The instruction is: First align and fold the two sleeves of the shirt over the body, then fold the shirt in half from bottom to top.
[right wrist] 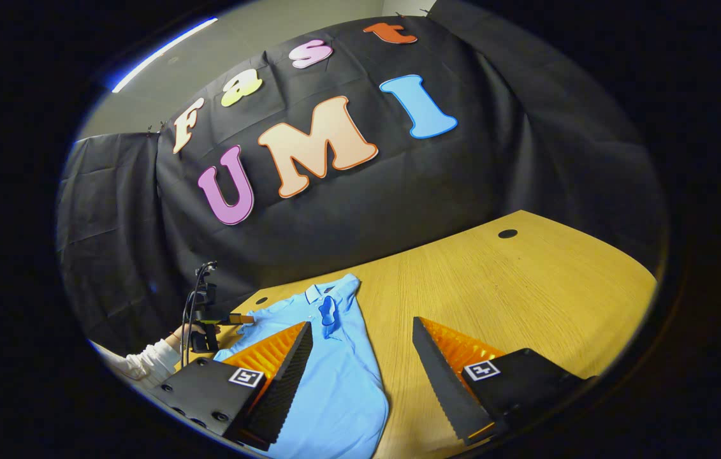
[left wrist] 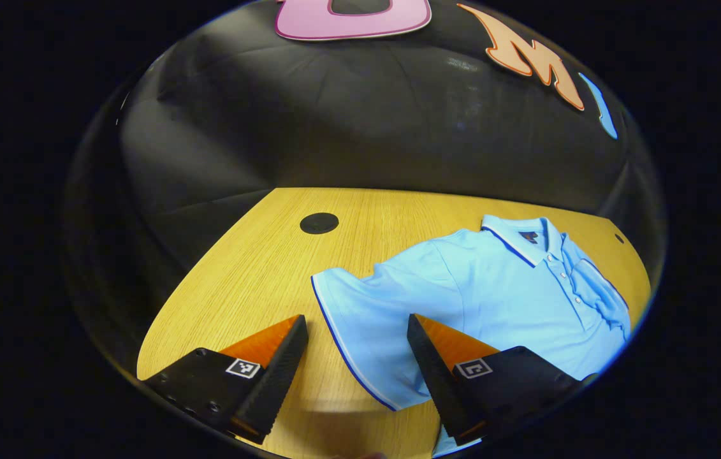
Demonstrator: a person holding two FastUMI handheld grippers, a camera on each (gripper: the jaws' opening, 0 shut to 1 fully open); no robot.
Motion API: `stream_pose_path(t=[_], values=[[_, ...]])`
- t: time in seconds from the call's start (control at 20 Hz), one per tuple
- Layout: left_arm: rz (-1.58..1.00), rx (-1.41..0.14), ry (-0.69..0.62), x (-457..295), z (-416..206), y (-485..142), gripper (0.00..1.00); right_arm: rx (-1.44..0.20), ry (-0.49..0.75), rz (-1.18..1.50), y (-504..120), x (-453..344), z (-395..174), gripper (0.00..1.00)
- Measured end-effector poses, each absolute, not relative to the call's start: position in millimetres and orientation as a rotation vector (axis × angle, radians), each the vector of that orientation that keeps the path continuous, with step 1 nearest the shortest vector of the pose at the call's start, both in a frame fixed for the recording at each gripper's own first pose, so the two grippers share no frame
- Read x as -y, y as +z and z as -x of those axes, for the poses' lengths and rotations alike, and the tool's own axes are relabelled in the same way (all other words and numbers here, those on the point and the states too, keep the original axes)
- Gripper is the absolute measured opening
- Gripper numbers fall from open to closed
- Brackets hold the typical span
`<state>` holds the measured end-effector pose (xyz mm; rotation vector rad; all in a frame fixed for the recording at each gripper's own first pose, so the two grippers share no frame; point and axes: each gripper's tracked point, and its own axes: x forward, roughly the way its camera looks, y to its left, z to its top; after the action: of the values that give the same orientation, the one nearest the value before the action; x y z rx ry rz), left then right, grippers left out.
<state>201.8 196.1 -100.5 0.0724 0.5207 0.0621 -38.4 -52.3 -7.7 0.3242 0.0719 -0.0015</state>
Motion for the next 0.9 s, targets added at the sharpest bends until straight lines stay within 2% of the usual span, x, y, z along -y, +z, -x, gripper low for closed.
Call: stream_pose_path(t=[0.1,0.15,0.3,0.55,0.65,0.7,0.8,0.85,0.9], values=[[-0.071,-0.523,0.056,-194,-202,-101,0.94,-0.074,-0.016,-0.325,-9,59,40,0.94],[-0.072,-0.525,0.053,-195,-202,-101,0.95,-0.072,-0.018,-0.329,-9,60,40,0.98],[-0.071,-0.53,0.038,-192,-202,-103,0.93,-0.064,-0.021,-0.329,-6,63,40,0.98],[-0.072,-0.541,-0.007,-182,-203,-104,0.76,-0.076,-0.008,-0.317,-13,58,41,0.98],[-0.06,-0.543,-0.028,-176,-204,-105,0.65,-0.078,-0.006,-0.312,-12,56,41,0.98],[-0.056,-0.546,-0.036,-173,-204,-106,0.49,-0.08,-0.001,-0.312,-13,55,41,0.98],[-0.048,-0.549,-0.044,-169,-204,-106,0.31,-0.084,0.01,-0.319,-15,50,41,0.98],[-0.04,-0.548,-0.052,-166,-204,-107,0.27,-0.084,0.016,-0.321,-15,49,42,0.98],[-0.036,-0.548,-0.055,-164,-204,-106,0.16,-0.088,0.019,-0.32,-16,47,42,0.98]])
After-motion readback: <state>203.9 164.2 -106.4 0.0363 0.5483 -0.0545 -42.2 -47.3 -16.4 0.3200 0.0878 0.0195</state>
